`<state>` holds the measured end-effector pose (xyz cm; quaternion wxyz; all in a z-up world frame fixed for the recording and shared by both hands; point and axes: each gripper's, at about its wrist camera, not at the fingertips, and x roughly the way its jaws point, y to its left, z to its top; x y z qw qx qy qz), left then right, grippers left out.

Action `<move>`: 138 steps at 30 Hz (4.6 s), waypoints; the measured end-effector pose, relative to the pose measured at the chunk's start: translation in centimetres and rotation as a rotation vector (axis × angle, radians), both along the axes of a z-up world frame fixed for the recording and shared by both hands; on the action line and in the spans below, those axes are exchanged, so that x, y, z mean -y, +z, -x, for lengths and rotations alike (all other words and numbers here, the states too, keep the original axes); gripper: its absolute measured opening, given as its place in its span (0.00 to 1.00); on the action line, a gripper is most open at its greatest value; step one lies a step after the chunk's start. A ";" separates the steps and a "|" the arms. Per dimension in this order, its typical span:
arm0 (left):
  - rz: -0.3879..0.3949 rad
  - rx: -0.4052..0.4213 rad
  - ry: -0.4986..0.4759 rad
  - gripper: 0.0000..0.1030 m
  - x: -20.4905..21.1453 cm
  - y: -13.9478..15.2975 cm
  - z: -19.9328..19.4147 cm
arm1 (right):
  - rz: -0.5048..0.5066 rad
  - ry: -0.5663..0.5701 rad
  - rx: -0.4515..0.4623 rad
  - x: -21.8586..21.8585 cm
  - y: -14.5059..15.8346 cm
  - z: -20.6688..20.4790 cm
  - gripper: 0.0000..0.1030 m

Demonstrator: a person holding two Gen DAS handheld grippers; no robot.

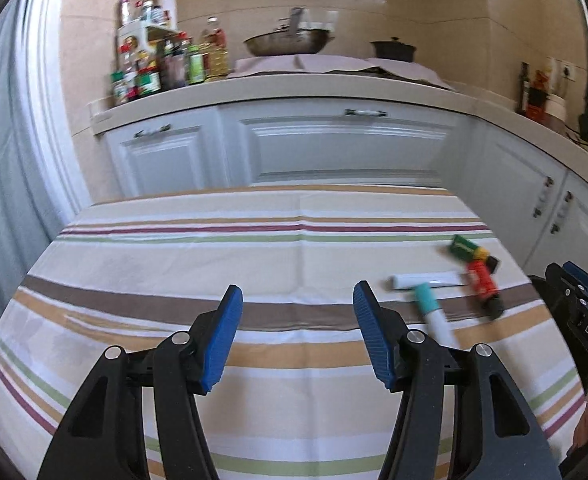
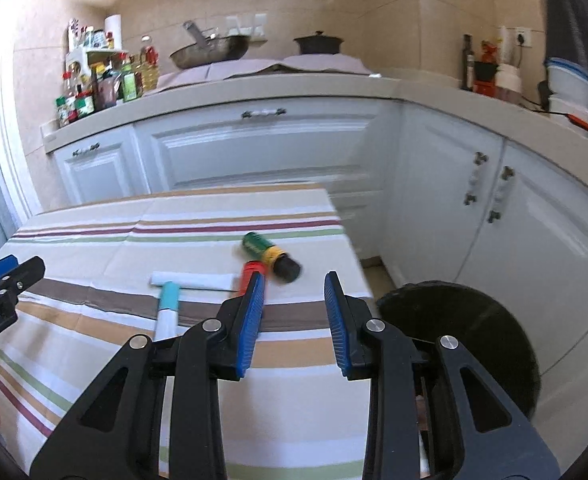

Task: Collect trash
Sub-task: 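Move both grippers back to the table and grasp the red can with the right, then grasp the teal-capped tube with the left gripper while the right carries the red can to the bin, then lower the red can into the bin with the right gripper while the left lifts the tube, then open both grippers over the bin to drop the red can and teal-capped tube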

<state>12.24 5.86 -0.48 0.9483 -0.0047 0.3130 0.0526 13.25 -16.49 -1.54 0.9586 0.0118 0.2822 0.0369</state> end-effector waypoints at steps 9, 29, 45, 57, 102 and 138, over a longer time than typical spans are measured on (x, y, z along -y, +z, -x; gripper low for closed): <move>0.004 -0.033 0.089 0.57 -4.2 -1.3 -0.6 | 0.006 0.019 -0.098 -2.6 -1.9 -3.1 0.32; 0.033 -0.094 0.067 0.61 -4.4 -2.9 -1.7 | 0.049 0.052 -0.287 -4.0 -4.5 -6.4 0.22; 0.050 -0.094 -0.100 0.61 3.6 -2.3 -1.7 | 0.052 -0.046 -0.117 1.7 -0.7 -1.2 0.22; 0.024 -0.168 -0.175 0.61 9.6 -4.0 -2.7 | 0.002 -0.171 -0.103 8.9 -1.1 1.1 0.22; 0.041 0.050 -0.406 0.17 16.3 2.7 1.5 | 0.007 -0.319 0.049 14.4 2.8 7.6 0.22; -0.011 0.082 -0.614 0.18 27.1 1.5 0.2 | -0.030 -0.420 0.057 20.0 1.1 8.2 0.22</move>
